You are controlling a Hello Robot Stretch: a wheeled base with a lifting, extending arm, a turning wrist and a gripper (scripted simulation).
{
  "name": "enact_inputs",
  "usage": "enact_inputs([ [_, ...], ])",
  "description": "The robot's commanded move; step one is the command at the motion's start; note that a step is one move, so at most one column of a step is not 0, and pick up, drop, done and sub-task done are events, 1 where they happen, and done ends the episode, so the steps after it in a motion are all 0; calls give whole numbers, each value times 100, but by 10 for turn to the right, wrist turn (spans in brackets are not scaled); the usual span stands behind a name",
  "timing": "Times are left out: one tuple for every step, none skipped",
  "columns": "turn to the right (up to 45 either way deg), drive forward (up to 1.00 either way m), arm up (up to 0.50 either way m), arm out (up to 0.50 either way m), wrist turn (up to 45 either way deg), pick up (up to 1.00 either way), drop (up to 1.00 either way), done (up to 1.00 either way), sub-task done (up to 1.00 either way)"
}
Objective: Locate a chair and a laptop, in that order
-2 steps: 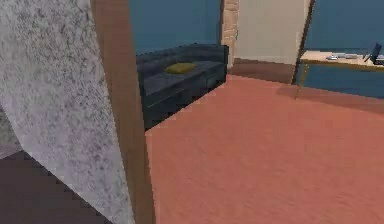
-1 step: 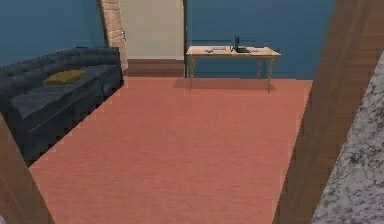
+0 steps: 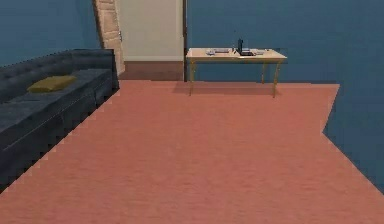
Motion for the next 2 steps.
enact_inputs([
  [30, 0, 0, 0, 0, 0, 0, 0, 0],
  [0, 15, 0, 0, 0, 0, 0, 0, 0],
])
